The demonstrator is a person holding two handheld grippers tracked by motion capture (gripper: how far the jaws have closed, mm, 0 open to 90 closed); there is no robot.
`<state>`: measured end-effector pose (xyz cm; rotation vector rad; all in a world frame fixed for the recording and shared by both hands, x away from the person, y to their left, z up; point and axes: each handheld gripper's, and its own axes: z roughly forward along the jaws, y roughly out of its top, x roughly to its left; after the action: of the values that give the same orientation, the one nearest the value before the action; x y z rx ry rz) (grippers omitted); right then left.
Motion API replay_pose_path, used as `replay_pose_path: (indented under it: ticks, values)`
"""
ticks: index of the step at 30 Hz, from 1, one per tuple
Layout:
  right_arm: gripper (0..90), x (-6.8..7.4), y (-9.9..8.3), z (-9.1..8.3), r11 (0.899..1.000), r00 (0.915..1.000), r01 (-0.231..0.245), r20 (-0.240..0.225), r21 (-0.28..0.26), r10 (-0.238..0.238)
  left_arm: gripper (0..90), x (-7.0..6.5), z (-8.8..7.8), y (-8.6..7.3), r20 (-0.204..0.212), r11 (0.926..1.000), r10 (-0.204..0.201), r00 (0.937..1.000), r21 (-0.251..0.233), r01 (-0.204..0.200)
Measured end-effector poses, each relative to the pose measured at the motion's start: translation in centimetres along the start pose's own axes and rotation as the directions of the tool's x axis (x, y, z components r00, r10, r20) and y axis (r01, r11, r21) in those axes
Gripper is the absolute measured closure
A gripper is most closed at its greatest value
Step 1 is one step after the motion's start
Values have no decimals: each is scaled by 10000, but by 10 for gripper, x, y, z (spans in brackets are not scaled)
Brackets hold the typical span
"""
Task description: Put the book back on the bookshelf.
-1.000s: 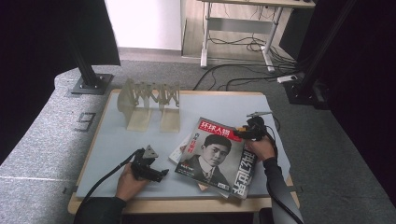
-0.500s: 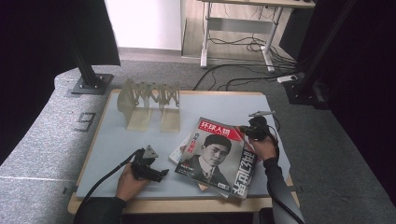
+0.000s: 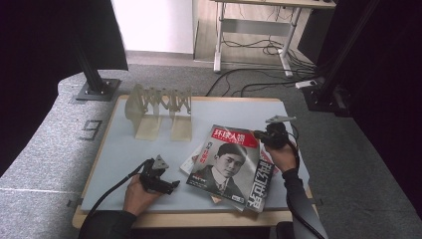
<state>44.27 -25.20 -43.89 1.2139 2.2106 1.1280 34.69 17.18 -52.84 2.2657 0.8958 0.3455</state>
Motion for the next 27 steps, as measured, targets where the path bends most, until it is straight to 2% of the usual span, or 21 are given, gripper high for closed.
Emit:
replay_pose_path:
  ticks: [8, 12, 20, 22, 27]
  values:
    - [863, 14, 11, -16, 9987, 9991, 419, -101, -300, -422, 63, 0, 0, 0, 8, 10000, 40, 10000, -28, -40]
    - [864, 19, 15, -22, 9973, 9981, 591, -140, -435, -597, 95, -1, -1, 0, 120, 9997, 203, 9997, -111, -201]
    - [865, 26, 22, -31, 9944, 9962, 763, -354, -730, -790, 151, -1, -4, 5, 65, 9996, 20, 10000, 267, -21]
    - [865, 27, 23, -33, 9935, 9960, 764, -396, -839, -799, 151, -2, -5, 7, 31, 9993, 87, 10000, 358, -88]
    - [865, 27, 25, -37, 9927, 9958, 742, -458, -951, -788, 145, -1, -14, 14, 248, 9998, 210, 9995, -59, -208]
